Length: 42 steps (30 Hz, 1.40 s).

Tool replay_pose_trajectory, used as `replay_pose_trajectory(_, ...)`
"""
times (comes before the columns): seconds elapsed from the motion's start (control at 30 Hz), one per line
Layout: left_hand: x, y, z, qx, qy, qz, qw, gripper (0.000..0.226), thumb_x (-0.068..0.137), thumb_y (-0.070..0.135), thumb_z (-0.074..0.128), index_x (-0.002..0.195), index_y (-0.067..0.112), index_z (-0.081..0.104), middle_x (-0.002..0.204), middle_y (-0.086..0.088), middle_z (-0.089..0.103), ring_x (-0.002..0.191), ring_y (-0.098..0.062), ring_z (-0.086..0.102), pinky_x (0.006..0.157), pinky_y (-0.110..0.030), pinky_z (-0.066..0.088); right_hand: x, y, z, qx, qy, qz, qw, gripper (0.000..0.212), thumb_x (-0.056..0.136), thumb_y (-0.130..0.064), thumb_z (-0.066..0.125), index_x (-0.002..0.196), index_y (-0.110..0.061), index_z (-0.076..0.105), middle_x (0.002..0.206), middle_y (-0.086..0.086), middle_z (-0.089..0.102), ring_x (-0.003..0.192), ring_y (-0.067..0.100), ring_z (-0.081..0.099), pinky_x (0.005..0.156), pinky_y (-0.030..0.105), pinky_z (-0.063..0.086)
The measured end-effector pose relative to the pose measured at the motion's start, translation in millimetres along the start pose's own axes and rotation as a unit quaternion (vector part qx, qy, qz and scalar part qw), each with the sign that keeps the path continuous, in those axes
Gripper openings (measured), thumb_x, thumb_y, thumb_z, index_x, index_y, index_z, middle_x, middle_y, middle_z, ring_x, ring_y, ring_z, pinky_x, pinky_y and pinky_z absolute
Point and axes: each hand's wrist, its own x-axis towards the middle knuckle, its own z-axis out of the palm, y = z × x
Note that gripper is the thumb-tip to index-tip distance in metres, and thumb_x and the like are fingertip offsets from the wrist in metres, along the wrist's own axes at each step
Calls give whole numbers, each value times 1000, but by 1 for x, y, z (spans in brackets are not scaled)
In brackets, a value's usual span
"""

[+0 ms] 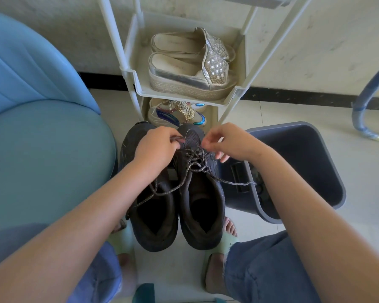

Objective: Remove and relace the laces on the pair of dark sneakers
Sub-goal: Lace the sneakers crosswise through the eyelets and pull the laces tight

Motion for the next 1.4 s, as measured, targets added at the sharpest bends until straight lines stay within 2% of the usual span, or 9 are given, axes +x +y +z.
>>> replay_pose_trajectory(0.17, 11, 6, 9, 26, -93, 45, 994, 18, 84, 18, 68, 100, 23, 74, 90, 5, 67, 93, -17, 61, 81, -27, 44, -2, 0, 2, -13, -57, -5, 998, 16, 87, 0, 64, 95, -13, 67, 85, 0, 68, 72, 12, 64, 69, 25, 59)
replay_pose_trajectory(0.4, 17, 5, 11, 137, -102, 90, 981, 15, 88, 23, 62, 100, 24, 70, 101, 1, 67, 97, -20, 59, 80, -32, 47, 2, 4, 2, -16, -18, 2, 1000, 22, 83, 4, 66, 86, -18, 68, 79, -5, 66, 76, 17, 63, 76, 31, 57)
replay_pose_trajectory(0.57, 13, 3, 18, 78, -38, 56, 995, 12, 90, 27, 60, 94, 18, 67, 62, 7, 52, 73, -21, 55, 72, -34, 45, 4, 4, 9, -61, -38, -11, 997, 16, 82, -1, 70, 89, -16, 69, 76, -10, 62, 68, 1, 56, 65, 13, 43)
replay_pose_trajectory(0.73, 14, 0, 30, 7, -71, 8, 997, 9, 97, 21, 50, 92, 16, 55, 59, 4, 52, 50, -12, 52, 53, -23, 34, 4, 9, 10, -64, -31, -16, 997, 20, 82, 1, 68, 97, -12, 70, 86, -4, 64, 68, 0, 55, 71, 17, 42)
replay_pose_trajectory(0.93, 18, -2, 30, -18, -93, 1, 995, 6, 96, 21, 53, 91, 17, 54, 69, 8, 47, 68, -15, 47, 71, -29, 38, 2, 7, 10, -43, -22, -50, 998, 19, 83, -2, 68, 98, -13, 71, 88, -5, 66, 69, -3, 57, 69, 7, 44)
replay_pose_trajectory(1.1, 19, 0, 28, 3, -97, -3, 995, 5, 96, 19, 52, 92, 17, 54, 81, 1, 52, 76, -19, 51, 77, -33, 41, -2, 0, 6, -7, -51, -47, 998, 15, 82, -5, 69, 94, -15, 68, 75, -17, 61, 64, -2, 58, 71, 21, 55)
replay_pose_trajectory(1.2, 18, 2, 27, 12, -104, -9, 994, 5, 96, 19, 52, 94, 17, 56, 79, 2, 52, 79, -19, 52, 77, -32, 40, -3, -1, 3, -17, -69, -44, 996, 8, 81, -14, 75, 83, -18, 68, 70, -16, 61, 59, -8, 56, 66, 15, 53)
replay_pose_trajectory(1.33, 19, 1, 28, 10, -98, -6, 995, 5, 96, 20, 52, 95, 18, 57, 72, 8, 48, 73, -15, 49, 73, -28, 37, -7, 8, -5, -59, -91, -2, 994, 12, 80, -12, 75, 81, -21, 67, 79, -6, 68, 82, 19, 68, 81, 29, 57)
replay_pose_trajectory(1.4, 19, 1, 28, 9, -97, -5, 995, 4, 96, 21, 53, 95, 19, 56, 71, 8, 47, 73, -15, 49, 72, -28, 36, -8, 11, -3, -71, -115, 19, 991, 12, 81, -7, 73, 84, -18, 68, 84, 1, 71, 85, 23, 69, 86, 34, 57)
